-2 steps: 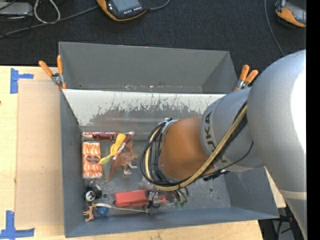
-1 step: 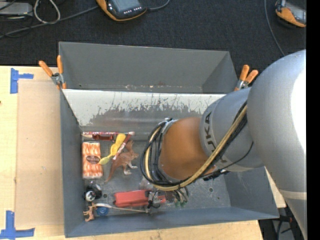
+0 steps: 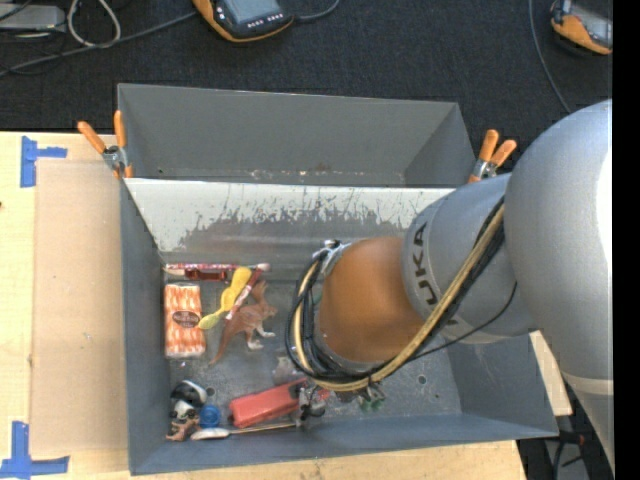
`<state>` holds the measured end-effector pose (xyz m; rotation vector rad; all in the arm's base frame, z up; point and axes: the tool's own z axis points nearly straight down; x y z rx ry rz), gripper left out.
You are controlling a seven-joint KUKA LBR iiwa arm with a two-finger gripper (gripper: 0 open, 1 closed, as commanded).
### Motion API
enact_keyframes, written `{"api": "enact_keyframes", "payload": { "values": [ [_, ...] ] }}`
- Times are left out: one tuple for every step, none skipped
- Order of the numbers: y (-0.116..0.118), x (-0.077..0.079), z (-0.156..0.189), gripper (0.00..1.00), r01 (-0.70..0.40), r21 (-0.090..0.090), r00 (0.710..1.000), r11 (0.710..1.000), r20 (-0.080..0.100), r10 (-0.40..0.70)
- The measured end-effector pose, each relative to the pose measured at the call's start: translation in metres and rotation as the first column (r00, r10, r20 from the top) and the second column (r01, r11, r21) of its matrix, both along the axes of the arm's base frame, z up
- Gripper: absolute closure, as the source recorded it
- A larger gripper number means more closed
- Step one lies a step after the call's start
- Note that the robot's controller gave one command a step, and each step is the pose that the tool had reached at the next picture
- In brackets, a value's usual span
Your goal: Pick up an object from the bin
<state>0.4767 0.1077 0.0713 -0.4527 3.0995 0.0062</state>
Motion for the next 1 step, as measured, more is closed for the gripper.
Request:
{"api": "enact_keyframes", "payload": {
  "values": [
    [-0.0024,-0.0047,0.0693,1.0,-0.012,-0.004,1.0,1.0,-0.019,0.012]
  ]
}}
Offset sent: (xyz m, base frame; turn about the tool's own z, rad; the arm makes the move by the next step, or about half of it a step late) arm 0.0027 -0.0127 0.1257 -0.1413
